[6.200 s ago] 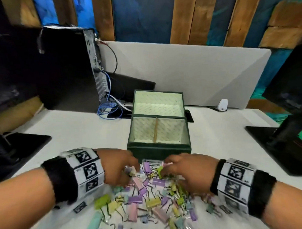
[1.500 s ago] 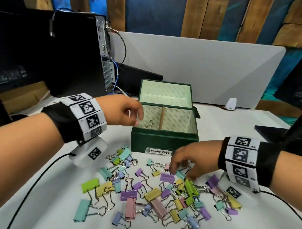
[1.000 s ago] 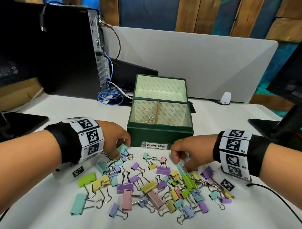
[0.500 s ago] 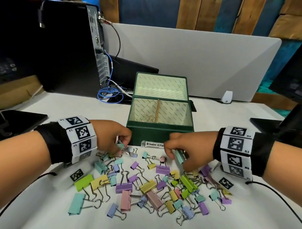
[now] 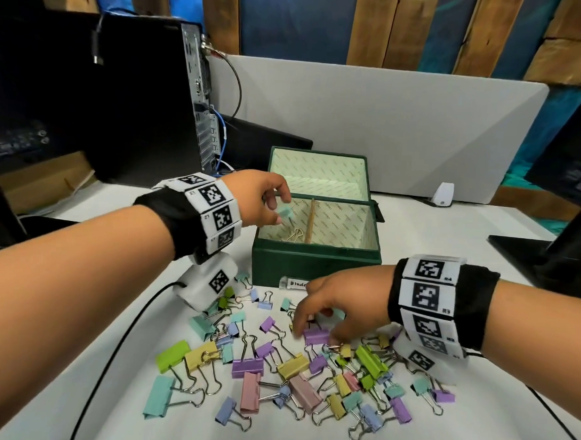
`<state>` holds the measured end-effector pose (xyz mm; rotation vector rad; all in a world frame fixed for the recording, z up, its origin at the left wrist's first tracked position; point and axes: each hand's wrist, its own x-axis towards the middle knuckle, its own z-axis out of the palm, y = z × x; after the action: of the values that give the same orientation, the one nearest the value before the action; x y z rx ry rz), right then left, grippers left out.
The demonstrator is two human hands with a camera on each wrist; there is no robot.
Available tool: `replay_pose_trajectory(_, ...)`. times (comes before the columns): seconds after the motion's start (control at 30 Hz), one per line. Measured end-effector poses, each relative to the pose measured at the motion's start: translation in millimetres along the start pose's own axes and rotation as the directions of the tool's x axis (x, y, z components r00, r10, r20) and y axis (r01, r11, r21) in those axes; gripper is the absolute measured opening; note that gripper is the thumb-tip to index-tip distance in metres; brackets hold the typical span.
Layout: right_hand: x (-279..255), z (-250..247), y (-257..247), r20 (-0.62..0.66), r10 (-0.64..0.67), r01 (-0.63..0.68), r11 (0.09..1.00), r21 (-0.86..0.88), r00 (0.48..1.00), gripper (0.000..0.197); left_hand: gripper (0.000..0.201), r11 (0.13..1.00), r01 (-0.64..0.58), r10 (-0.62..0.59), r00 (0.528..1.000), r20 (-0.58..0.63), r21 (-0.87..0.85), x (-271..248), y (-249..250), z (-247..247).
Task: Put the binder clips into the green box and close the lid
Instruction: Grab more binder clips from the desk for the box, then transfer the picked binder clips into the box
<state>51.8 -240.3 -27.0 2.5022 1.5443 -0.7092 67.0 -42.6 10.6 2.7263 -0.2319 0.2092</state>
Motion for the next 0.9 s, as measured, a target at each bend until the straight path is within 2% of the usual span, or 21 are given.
replay_pose_trajectory(0.07, 0, 1, -1, 0.007, -0.012, 0.012, 1.0, -0.021, 1.0, 0.043, 0.041, 0.999, 0.019, -0.019, 1.0, -0.012, -0.03, 2, -3, 3)
replay_pose_trajectory(0.17, 3, 4, 2, 0.006, -0.005, 0.005, 0.999, -0.045, 1.0, 0.03, 0.042, 0.995, -0.007, 0.006, 1.0, -0.008, -0.102, -10, -7, 1)
replay_pose_trajectory(0.23, 6, 6, 5, 0.007, 0.008, -0.008, 0.999, -0.05, 1.0, 0.022, 0.038, 0.994, -0.047, 0.053, 0.997, 0.052, -0.1, -27, -10, -1)
replay_pose_trajectory(0.33, 5, 6, 9, -0.009, 0.023, -0.023, 1.0, -0.009, 1.0, 0.026, 0.031, 0.992, -0.072, 0.092, 0.975, 0.201, -0.101, -59, -15, -3)
replay_pose_trajectory(0.4, 1, 5, 13, -0.024, 0.012, -0.011, 1.0, 0.01, 1.0, 0.032, 0.031, 0.992, -0.055, 0.089, 0.941, 0.328, -0.112, -78, -19, -2)
replay_pose_trajectory(0.47, -2, 4, 18, -0.014, 0.015, -0.015, 1.0, -0.026, 1.0, 0.039, 0.032, 0.995, -0.053, 0.085, 0.885, 0.457, -0.083, -94, -21, 2)
replay_pose_trajectory(0.57, -6, 6, 22, 0.014, 0.071, -0.07, 0.994, -0.088, 0.997, 0.045, 0.039, 0.993, -0.118, 0.097, 0.804, 0.587, -0.002, -106, -17, 10)
replay_pose_trajectory(0.7, -4, 9, 19, 0.002, 0.101, -0.099, 0.985, -0.144, 0.995, 0.043, 0.05, 0.961, -0.27, 0.168, 0.738, 0.654, 0.059, -109, -8, 29)
replay_pose_trajectory(0.8, 0, 7, 20, -0.021, 0.077, -0.08, 0.98, -0.181, 0.997, 0.027, 0.054, 0.926, -0.353, 0.183, 0.73, 0.659, 0.135, -104, -5, 43)
replay_pose_trajectory(0.9, -1, 7, 22, 0.013, 0.095, -0.092, 0.987, -0.131, 0.995, 0.019, 0.052, 0.902, -0.397, 0.191, 0.719, 0.669, 0.169, -101, -1, 48)
